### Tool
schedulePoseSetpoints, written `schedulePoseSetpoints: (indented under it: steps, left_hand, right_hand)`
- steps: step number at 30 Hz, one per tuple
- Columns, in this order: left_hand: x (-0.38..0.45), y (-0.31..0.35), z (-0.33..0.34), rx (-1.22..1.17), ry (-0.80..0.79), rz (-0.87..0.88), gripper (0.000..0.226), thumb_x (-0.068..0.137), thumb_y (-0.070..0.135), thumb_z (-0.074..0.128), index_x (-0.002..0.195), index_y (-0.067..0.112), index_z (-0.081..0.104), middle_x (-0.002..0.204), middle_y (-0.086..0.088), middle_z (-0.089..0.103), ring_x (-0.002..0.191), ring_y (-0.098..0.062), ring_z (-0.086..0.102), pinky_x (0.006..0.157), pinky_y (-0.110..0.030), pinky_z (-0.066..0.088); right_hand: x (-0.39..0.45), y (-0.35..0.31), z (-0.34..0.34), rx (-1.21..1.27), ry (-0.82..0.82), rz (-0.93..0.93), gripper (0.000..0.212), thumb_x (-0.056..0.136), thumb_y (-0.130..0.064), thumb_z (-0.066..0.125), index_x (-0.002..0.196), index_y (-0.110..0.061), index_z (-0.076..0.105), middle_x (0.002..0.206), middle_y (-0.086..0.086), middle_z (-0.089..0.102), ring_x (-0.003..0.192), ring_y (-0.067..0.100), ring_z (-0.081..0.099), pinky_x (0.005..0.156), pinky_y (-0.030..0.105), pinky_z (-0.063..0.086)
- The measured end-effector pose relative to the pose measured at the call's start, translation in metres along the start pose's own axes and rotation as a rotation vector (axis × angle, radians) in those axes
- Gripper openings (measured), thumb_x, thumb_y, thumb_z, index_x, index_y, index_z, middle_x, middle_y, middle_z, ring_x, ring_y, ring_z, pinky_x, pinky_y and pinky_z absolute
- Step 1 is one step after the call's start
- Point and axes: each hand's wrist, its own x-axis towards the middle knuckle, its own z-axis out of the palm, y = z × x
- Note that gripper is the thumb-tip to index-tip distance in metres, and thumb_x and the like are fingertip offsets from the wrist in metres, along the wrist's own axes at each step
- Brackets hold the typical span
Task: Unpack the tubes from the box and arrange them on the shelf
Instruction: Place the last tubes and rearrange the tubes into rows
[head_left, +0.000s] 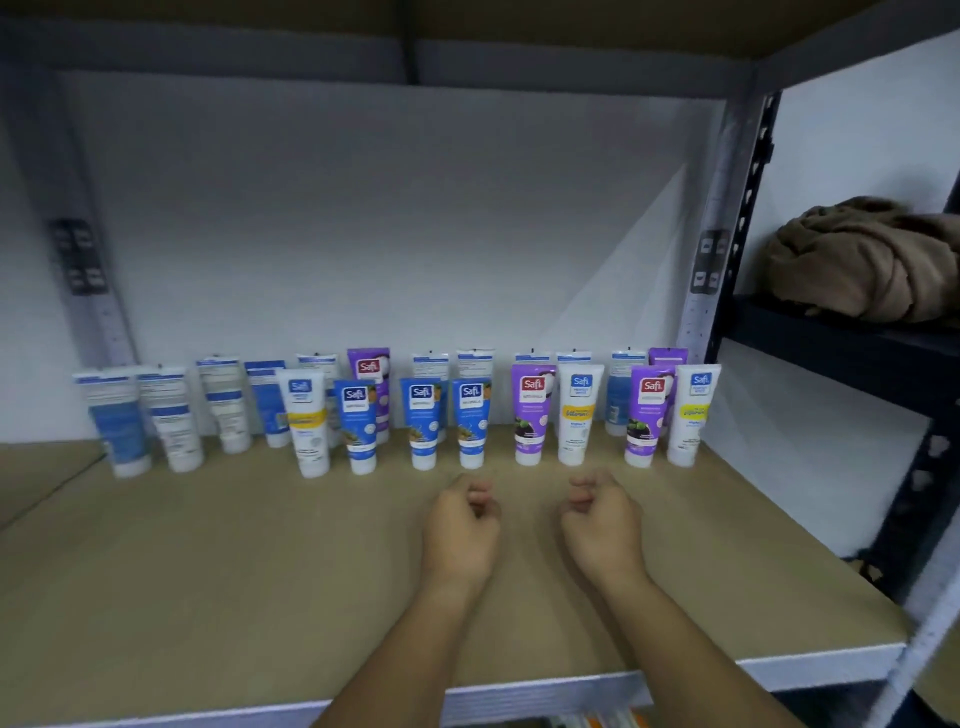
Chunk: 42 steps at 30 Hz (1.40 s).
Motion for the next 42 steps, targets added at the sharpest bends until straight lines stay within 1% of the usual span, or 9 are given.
schedulePoseSetpoints:
  steps: [5,8,12,16,22,29,32,36,42]
  left_hand:
    - [0.007,-0.035,-0.098,0.044,0.177,-0.085,0.021,0.081,-0.002,0.059,0.096,0.008,0.069,0.086,-0.008,0.072,0.084,-0.024,0.069,0.077,-0.030,0.053]
    - [0.019,-0.059,-0.159,0.106,0.296,-0.132,0.022,0.082,-0.001,0.059,0.102,0.005,0.067,0.088,-0.012,0.072,0.086,-0.027,0.069,0.076,-0.025,0.048]
    - [0.042,-0.088,-0.225,0.167,0.419,-0.210,0.033,0.084,0.001,0.061,0.118,0.000,0.061,0.106,-0.015,0.070,0.102,-0.030,0.065,0.088,-0.028,0.044]
    - [0.068,-0.112,-0.265,0.158,0.517,-0.279,0.039,0.086,0.005,0.061,0.124,0.002,0.055,0.115,-0.015,0.065,0.110,-0.032,0.060,0.093,-0.033,0.043]
    - [0.110,-0.139,-0.308,0.135,0.619,-0.280,0.049,0.089,0.002,0.061,0.136,0.007,0.047,0.132,-0.011,0.055,0.120,-0.026,0.054,0.096,-0.029,0.040]
    - [0.153,-0.163,-0.330,0.205,0.590,-0.287,0.078,0.079,0.009,0.079,0.145,0.013,0.037,0.142,-0.010,0.047,0.129,-0.025,0.050,0.098,-0.031,0.044]
    - [0.163,-0.168,-0.332,0.196,0.550,-0.263,0.085,0.072,0.017,0.087,0.143,0.015,0.039,0.137,-0.008,0.052,0.123,-0.023,0.055,0.090,-0.028,0.049]
    - [0.166,-0.170,-0.332,0.166,0.505,-0.216,0.067,0.075,0.021,0.085,0.131,0.015,0.047,0.127,-0.005,0.059,0.112,-0.021,0.061,0.075,-0.018,0.047]
    - [0.161,-0.169,-0.328,0.175,0.490,-0.199,0.048,0.086,0.014,0.075,0.128,0.014,0.052,0.124,-0.002,0.062,0.103,-0.012,0.056,0.078,-0.020,0.045]
  right_hand:
    - [-0.054,-0.063,0.088,0.166,-0.173,-0.066,0.032,0.070,0.007,0.063,0.091,-0.017,0.061,0.077,-0.001,0.067,0.069,0.012,0.063,0.064,0.006,0.045]
    - [-0.077,-0.093,0.141,0.210,-0.302,-0.116,0.032,0.070,0.003,0.064,0.094,-0.017,0.061,0.082,0.000,0.066,0.073,0.012,0.063,0.070,0.016,0.051]
    - [-0.091,-0.126,0.202,0.241,-0.390,-0.161,0.035,0.071,0.000,0.064,0.103,-0.013,0.063,0.091,0.000,0.068,0.082,0.012,0.065,0.082,0.030,0.056]
    - [-0.094,-0.154,0.262,0.254,-0.456,-0.186,0.036,0.075,-0.003,0.068,0.110,-0.013,0.062,0.101,0.001,0.067,0.089,0.012,0.065,0.088,0.033,0.055]
    - [-0.078,-0.186,0.342,0.206,-0.444,-0.261,0.045,0.076,-0.007,0.070,0.119,-0.013,0.059,0.109,0.004,0.066,0.098,0.017,0.065,0.091,0.036,0.054]
    - [-0.061,-0.215,0.405,0.232,-0.356,-0.314,0.060,0.072,-0.026,0.084,0.123,-0.022,0.052,0.121,0.000,0.063,0.111,0.018,0.062,0.091,0.040,0.056]
    - [-0.058,-0.222,0.418,0.247,-0.304,-0.322,0.064,0.069,-0.034,0.087,0.119,-0.019,0.052,0.122,0.003,0.063,0.112,0.019,0.062,0.090,0.039,0.057]
    - [-0.054,-0.224,0.423,0.202,-0.281,-0.318,0.058,0.072,-0.034,0.085,0.114,-0.016,0.051,0.121,0.005,0.063,0.112,0.022,0.062,0.090,0.036,0.056]
    - [-0.055,-0.223,0.422,0.197,-0.299,-0.327,0.052,0.076,-0.026,0.083,0.118,-0.013,0.055,0.123,0.007,0.064,0.114,0.023,0.062,0.095,0.041,0.055]
